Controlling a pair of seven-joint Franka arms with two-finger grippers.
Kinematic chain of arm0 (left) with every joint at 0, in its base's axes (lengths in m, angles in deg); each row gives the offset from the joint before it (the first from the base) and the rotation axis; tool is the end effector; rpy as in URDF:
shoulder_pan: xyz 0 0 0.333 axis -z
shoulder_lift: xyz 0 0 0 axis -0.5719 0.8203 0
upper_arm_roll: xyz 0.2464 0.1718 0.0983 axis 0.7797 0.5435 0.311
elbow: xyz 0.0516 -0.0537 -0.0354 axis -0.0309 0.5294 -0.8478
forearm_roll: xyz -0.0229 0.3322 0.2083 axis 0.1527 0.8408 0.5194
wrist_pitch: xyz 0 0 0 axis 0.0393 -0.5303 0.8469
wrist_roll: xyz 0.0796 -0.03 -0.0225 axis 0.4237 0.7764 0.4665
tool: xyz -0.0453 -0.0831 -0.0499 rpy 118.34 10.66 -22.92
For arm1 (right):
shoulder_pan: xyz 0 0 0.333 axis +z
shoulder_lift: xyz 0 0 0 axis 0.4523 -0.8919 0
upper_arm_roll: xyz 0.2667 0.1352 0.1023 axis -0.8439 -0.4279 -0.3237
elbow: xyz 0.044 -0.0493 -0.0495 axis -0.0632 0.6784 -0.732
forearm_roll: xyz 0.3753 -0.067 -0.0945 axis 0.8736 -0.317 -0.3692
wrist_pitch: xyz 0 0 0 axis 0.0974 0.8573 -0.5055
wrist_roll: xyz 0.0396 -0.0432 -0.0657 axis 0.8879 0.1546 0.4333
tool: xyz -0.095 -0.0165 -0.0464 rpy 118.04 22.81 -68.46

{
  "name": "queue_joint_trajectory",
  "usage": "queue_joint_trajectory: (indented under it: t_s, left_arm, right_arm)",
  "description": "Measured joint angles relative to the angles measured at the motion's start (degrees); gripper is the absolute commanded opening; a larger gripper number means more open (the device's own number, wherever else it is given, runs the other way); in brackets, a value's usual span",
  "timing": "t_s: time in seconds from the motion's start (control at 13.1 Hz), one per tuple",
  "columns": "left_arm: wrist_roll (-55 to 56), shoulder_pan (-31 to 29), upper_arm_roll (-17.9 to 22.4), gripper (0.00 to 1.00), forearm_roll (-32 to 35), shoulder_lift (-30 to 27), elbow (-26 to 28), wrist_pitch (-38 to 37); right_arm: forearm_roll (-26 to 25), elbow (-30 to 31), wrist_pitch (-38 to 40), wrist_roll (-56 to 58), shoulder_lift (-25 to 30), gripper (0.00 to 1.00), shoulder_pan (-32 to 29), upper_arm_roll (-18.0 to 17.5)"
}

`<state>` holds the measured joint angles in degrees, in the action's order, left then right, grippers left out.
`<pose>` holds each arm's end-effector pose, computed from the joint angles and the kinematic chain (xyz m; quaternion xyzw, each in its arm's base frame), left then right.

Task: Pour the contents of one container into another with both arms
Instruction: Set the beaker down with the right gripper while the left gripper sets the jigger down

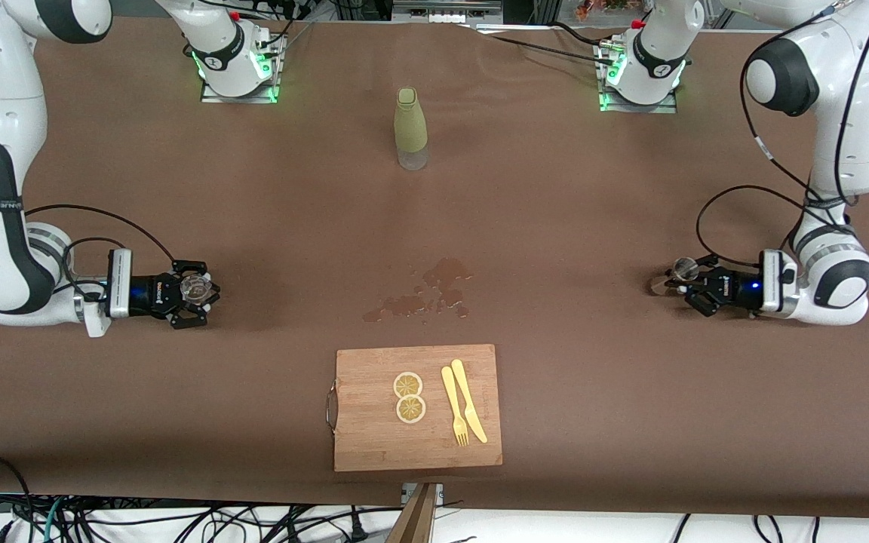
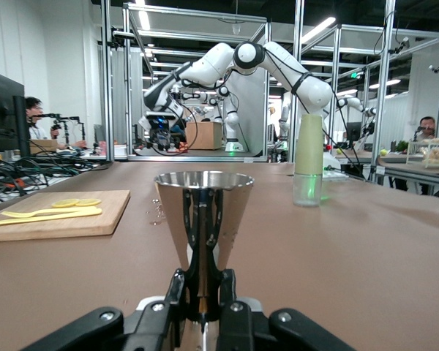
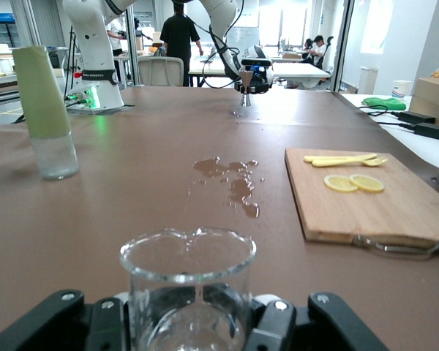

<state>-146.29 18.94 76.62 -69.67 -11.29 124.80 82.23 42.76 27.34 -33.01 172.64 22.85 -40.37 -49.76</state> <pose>0.5835 0.1604 0.0885 0.4756 -0.5478 0.4537 0.5177 0.6384 -0.0632 0.1599 -0.5232 -0.6195 -0.3874 0.4386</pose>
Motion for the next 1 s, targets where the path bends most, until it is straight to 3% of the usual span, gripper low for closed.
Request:
queue_joint_trajectory:
  t_s: [0.46,0.61,0.69,0.77,0.84,0.92,1.0]
  left_arm:
    - [-5.22,-3.90,-0.01,0.00,3.59,1.96,0.49,-0.93]
    - [-5.36,-3.90,-0.10,0.00,3.75,2.76,0.54,-0.96]
    - [-5.43,-3.90,-0.12,0.00,3.75,3.08,0.54,-0.96]
    - [-5.45,-3.90,-0.12,0.00,3.75,3.41,0.55,-0.96]
    - [-5.45,-3.94,-0.18,0.13,3.74,3.67,0.55,-1.18]
    - [-5.43,-3.94,-0.17,0.64,3.74,3.69,0.54,-1.23]
    - [-4.98,-3.94,-0.13,1.00,3.74,3.69,0.52,-1.24]
  right_arm:
    - [1.43,0.23,1.04,10.02,-9.27,0.00,-5.41,-0.09]
    - [2.10,0.23,1.47,10.86,-10.08,0.06,-5.80,-0.13]
    - [2.12,0.22,1.57,10.87,-10.14,0.19,-5.84,-0.14]
    - [2.12,0.22,1.69,10.87,-10.24,0.47,-5.86,-0.14]
    - [2.14,0.22,1.83,10.87,-10.42,0.84,-5.88,-0.14]
    - [2.30,0.22,2.02,10.87,-10.68,1.00,-5.90,-0.14]
    - [2.64,0.23,2.38,10.87,-10.93,1.00,-5.93,-0.14]
